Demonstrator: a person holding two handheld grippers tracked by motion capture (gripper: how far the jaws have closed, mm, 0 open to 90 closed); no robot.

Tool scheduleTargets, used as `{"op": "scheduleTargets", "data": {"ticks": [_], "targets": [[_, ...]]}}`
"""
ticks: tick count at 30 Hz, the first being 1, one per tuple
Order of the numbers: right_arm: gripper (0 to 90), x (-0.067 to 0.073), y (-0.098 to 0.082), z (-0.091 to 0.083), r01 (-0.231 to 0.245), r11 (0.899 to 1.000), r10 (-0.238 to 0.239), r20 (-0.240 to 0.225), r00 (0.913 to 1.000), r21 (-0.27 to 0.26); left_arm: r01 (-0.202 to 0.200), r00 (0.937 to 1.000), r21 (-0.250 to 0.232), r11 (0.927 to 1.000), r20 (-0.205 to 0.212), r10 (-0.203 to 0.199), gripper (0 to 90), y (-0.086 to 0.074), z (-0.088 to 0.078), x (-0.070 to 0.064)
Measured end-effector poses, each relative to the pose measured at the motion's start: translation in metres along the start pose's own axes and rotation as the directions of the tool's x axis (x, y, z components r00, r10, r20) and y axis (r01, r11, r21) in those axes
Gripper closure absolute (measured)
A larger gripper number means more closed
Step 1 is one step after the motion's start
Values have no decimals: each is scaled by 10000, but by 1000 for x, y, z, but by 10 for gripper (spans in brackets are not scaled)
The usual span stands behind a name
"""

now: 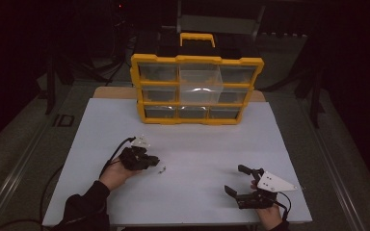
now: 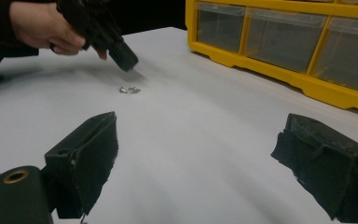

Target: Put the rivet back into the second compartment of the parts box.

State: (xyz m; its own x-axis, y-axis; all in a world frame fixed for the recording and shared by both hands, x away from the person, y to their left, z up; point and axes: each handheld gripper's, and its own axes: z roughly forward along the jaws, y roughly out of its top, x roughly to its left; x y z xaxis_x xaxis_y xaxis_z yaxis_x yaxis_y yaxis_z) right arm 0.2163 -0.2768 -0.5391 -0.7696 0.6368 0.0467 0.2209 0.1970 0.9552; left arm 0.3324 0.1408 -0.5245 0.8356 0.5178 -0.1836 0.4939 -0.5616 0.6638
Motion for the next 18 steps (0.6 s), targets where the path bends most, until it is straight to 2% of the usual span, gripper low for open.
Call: {"op": "scheduleTargets", "data": {"ticks": [10, 18], "targets": [[111, 0, 0, -1, 103, 9998, -103, 3, 9999, -160, -478, 9987, -817, 9955, 125, 490, 817, 21, -38, -2], [111, 0, 0, -1, 149, 9998, -147, 85, 9999, -159, -823, 9963, -1383, 9870, 132, 849, 818, 44, -65, -5]]}}
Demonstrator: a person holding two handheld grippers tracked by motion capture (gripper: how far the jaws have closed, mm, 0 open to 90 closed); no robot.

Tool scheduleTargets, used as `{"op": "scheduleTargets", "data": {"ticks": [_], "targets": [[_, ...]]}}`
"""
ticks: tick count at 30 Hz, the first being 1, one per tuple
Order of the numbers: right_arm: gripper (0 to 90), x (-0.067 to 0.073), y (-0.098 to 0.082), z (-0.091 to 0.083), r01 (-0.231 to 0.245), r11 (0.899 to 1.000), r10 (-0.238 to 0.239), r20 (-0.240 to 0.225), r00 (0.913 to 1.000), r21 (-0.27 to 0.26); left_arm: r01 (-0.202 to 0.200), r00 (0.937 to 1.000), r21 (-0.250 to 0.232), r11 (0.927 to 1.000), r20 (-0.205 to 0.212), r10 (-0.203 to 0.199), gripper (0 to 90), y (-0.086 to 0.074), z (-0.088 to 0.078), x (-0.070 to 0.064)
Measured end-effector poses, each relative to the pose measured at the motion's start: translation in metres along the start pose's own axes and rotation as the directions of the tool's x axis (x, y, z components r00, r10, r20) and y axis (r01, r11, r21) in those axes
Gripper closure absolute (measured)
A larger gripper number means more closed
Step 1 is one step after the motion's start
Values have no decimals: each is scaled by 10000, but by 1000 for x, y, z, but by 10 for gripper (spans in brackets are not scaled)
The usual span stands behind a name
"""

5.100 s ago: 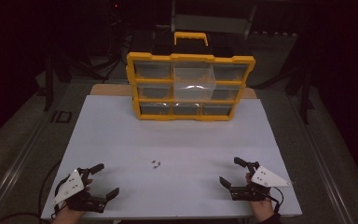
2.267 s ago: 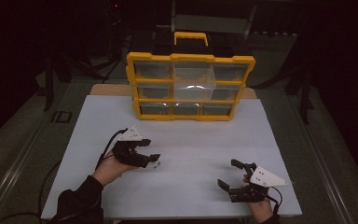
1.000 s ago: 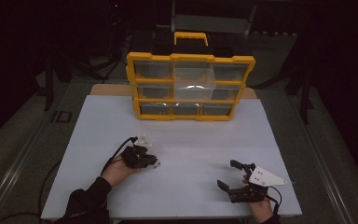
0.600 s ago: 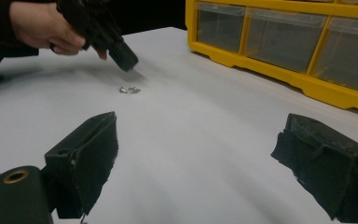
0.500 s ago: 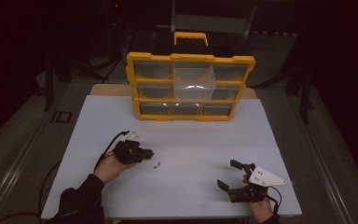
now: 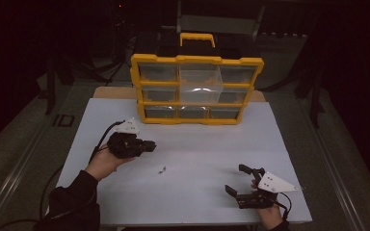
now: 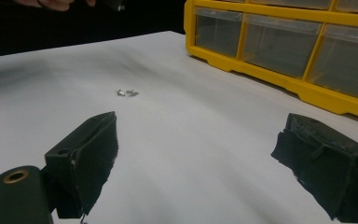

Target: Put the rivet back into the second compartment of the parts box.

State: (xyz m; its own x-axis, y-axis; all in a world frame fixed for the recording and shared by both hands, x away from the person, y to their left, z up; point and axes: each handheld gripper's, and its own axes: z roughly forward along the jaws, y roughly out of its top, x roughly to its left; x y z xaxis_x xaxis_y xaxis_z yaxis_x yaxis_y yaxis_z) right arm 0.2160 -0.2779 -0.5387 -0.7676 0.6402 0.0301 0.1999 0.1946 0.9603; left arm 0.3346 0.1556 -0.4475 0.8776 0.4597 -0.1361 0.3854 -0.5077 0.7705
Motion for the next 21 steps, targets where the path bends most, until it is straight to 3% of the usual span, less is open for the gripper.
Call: {"op": "scheduleTargets", "data": {"ticks": [8, 14, 15, 21], "targets": [[111, 1, 0, 0, 100, 9999, -100, 53, 9999, 55, -275, 9996, -765, 9967, 98, 283, 818, 31, -21, -1], [111, 0, 0, 0, 101, 9999, -101, 71, 9999, 59, -614, 9980, -1355, 9889, 83, 631, 818, 57, -37, -3], [111, 1, 0, 0, 117, 9999, -118, 88, 9999, 80, -710, 9972, -1592, 9847, 110, 736, 818, 68, -43, -3], [111, 0, 0, 0, 120, 9999, -120, 50, 9999, 80, -948, 9952, -2236, 9701, 34, 981, 818, 99, -59, -2]]}}
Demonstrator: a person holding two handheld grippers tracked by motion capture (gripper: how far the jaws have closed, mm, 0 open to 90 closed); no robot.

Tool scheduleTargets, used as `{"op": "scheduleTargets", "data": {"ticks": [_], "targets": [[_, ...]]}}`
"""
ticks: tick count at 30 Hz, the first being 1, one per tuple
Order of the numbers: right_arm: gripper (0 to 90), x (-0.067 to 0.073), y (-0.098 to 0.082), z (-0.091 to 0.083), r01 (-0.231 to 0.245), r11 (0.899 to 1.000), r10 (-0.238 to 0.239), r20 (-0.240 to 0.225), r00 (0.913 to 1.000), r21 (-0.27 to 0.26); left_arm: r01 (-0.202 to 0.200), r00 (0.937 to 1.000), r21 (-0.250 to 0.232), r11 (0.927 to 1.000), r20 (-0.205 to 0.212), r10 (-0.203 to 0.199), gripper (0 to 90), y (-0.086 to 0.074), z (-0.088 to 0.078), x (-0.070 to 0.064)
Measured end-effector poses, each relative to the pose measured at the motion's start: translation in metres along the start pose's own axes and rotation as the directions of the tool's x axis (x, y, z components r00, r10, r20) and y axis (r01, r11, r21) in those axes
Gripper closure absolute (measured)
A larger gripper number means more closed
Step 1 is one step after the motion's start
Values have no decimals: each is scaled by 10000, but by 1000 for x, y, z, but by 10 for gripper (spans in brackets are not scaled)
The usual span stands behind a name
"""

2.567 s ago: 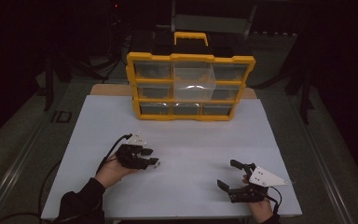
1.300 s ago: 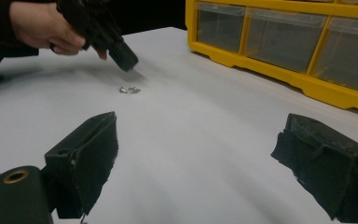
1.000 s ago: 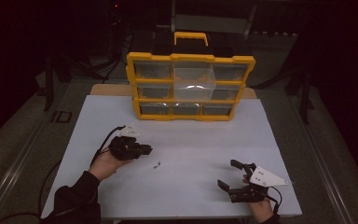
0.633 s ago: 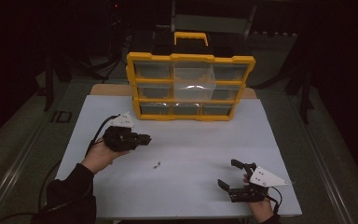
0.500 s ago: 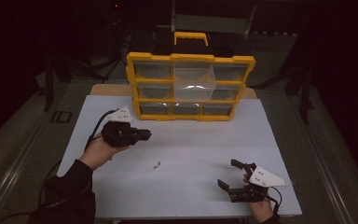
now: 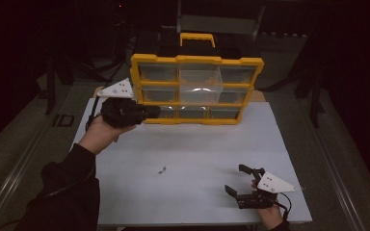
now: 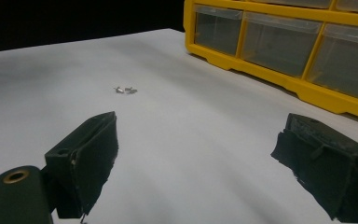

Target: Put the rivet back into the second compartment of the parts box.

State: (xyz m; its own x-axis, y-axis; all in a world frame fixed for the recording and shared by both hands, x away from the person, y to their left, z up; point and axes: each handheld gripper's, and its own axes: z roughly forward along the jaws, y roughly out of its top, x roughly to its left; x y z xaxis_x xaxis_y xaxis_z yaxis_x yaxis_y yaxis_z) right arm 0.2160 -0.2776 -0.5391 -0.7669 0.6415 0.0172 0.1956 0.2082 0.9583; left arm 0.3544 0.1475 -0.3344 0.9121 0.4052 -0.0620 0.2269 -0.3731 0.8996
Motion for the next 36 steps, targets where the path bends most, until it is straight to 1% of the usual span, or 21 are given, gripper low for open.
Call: {"op": "scheduleTargets", "data": {"ticks": [2, 3, 5, 7, 8, 11, 13, 15, 18, 19, 21, 22, 23, 25, 26, 27, 29, 30, 33, 36], "targets": [[111, 0, 0, 0, 2, 10000, -2, -23, 10000, -26, -102, 9999, -184, 9998, -22, 102, 818, 10, -2, 2], [111, 0, 0, 0, -7, 10000, 7, -14, 10000, -14, -126, 9999, -342, 9993, 52, 128, 818, 15, -2, 3], [111, 0, 0, 0, -16, 10000, 16, -2, 10000, -5, -234, 9997, -473, 9986, 50, 236, 817, 22, -3, 5], [123, 0, 0, 0, 33, 10000, -33, 28, 10000, 16, -262, 9995, -679, 9973, 148, 272, 817, 29, -2, 8], [127, 0, 0, 0, 53, 10000, -53, 51, 10000, 17, -313, 9994, -686, 9972, 101, 321, 817, 33, -2, 10], [127, 0, 0, 0, 32, 10000, -32, 57, 10000, 17, -322, 9994, -910, 9953, 124, 335, 817, 44, 1, 14], [127, 0, 0, 0, 28, 10000, -28, 57, 10000, 6, -270, 9994, -1108, 9935, 180, 291, 817, 49, 2, 16], [127, -1, 0, 0, -17, 10000, 17, 19, 10000, -10, -255, 9990, -1314, 9910, 322, 300, 818, 55, 5, 18], [126, -1, -1, -1, -138, 9999, 138, 0, 9999, -11, -377, 9975, -1594, 9865, 528, 467, 817, 65, 10, 20], [125, -1, 0, -1, -208, 9998, 208, -30, 9998, 2, -414, 9969, -1594, 9863, 592, 514, 817, 69, 12, 21], [121, -1, 1, -2, -196, 9998, 196, 4, 9998, 3, -503, 9960, -1648, 9850, 642, 616, 817, 74, 18, 22], [118, -2, 1, -2, -258, 9997, 258, -52, 9997, 35, -512, 9956, -1577, 9862, 699, 629, 817, 78, 22, 23], [113, -2, 2, -3, -390, 9992, 390, -113, 9992, -2, -576, 9954, -1547, 9863, 671, 687, 817, 80, 25, 23], [112, -2, 2, -4, -484, 9988, 483, -215, 9986, -36, -542, 9956, -1516, 9870, 677, 650, 816, 85, 31, 24], [112, -2, 2, -4, -568, 9984, 566, -257, 9981, -74, -579, 9962, -1526, 9866, 558, 671, 816, 87, 33, 24], [112, -3, 2, -5, -566, 9983, 563, -219, 9982, -115, -378, 9976, -1533, 9875, 519, 462, 816, 88, 37, 26], [112, -3, 2, -5, -606, 9981, 602, -228, 9979, -141, -308, 9979, -1430, 9892, 525, 386, 816, 90, 43, 27], [112, -3, 2, -6, -620, 9980, 617, -235, 9978, -140, -231, 9987, -1277, 9915, 413, 286, 816, 90, 48, 28], [112, -4, 2, -5, -616, 9981, 613, -300, 9977, -92, -114, 9991, -1030, 9946, 405, 156, 816, 92, 58, 29], [112, -3, 2, -5, -608, 9981, 605, -301, 9977, -111, -90, 9992, -664, 9978, 383, 115, 815, 95, 69, 29]]}}
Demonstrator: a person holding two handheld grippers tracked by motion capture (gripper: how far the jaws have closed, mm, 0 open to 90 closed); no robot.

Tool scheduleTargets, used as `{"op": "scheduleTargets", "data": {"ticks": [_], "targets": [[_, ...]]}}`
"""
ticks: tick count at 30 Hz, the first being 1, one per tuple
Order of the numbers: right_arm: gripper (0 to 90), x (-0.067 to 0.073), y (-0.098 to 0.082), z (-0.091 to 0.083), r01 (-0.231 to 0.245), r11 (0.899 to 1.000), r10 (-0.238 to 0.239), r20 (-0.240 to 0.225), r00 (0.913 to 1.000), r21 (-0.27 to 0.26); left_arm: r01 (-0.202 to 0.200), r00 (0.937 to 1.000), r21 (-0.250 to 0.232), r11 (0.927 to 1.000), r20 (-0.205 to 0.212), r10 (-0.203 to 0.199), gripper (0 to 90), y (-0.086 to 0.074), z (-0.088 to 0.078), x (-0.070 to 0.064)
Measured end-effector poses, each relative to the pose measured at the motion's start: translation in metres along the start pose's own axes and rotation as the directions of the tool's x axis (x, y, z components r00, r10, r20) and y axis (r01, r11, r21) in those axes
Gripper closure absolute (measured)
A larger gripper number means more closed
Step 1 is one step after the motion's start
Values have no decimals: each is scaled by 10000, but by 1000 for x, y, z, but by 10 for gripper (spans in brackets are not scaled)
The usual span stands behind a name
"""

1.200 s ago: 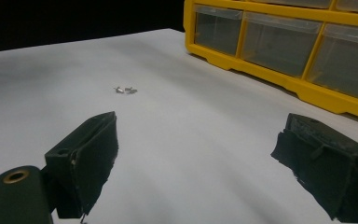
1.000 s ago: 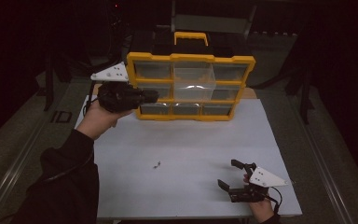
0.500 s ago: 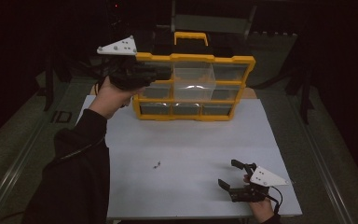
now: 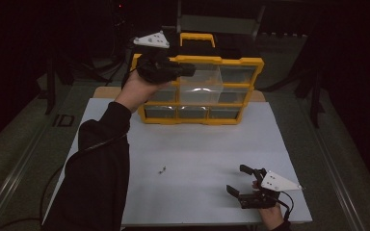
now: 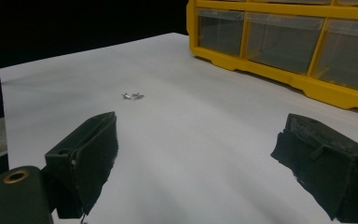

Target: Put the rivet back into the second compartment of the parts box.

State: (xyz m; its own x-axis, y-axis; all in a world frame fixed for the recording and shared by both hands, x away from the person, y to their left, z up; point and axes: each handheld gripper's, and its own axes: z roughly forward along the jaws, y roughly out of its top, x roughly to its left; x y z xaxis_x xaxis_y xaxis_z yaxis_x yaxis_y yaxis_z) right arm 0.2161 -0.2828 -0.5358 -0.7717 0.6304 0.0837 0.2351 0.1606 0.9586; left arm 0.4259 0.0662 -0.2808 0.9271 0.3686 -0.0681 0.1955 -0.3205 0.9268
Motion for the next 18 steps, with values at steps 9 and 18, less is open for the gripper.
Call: {"op": "scheduleTargets", "data": {"ticks": [9, 18], "targets": [[112, -1, -1, 0, -77, 10000, 77, -18, 10000, 49, 384, 9984, 1105, 9931, -462, -335, 815, 9, 26, -2], [112, -1, -1, 1, -138, 9998, 140, -107, 9998, 106, 519, 9953, 2109, 9761, -910, -333, 813, 11, 45, -1]]}}
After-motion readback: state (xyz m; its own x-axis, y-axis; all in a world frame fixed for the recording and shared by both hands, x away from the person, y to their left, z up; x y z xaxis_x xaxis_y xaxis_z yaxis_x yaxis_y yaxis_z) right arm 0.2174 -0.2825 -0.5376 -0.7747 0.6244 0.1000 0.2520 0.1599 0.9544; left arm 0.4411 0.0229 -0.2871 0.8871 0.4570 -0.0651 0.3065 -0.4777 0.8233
